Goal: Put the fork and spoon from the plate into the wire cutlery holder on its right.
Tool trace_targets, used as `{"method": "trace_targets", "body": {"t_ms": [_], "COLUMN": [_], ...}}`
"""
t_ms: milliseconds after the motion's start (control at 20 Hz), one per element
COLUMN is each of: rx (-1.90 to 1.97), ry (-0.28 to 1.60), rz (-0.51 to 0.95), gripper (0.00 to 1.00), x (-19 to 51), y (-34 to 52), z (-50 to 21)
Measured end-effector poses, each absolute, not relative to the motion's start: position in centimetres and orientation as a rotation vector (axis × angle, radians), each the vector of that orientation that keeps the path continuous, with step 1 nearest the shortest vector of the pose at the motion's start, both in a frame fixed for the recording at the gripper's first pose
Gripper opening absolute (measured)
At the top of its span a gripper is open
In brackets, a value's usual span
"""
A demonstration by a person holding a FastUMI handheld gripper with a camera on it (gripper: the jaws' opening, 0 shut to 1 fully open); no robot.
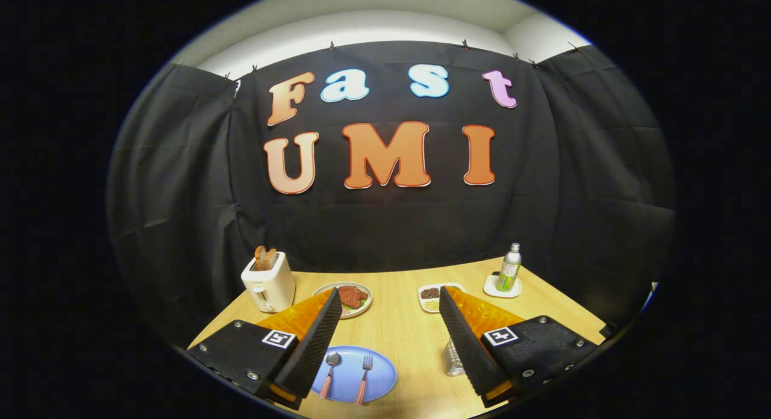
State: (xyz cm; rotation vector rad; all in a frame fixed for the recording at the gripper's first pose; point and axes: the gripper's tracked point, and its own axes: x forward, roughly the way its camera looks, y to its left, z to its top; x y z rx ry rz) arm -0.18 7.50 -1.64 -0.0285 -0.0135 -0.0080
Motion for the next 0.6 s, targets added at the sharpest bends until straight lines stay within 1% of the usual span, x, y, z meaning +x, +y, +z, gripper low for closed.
{"method": "trace_targets", "body": {"t_ms": [300,600], "rx": [-0.043,-0.066], "ry": [0.019,0.145], "rz": [-0.007,-0.01], "gripper": [0.97,0.98], "x": [0.0,1.5], "y": [9.1,9.3], "z": [-3.8,-10.9]}}
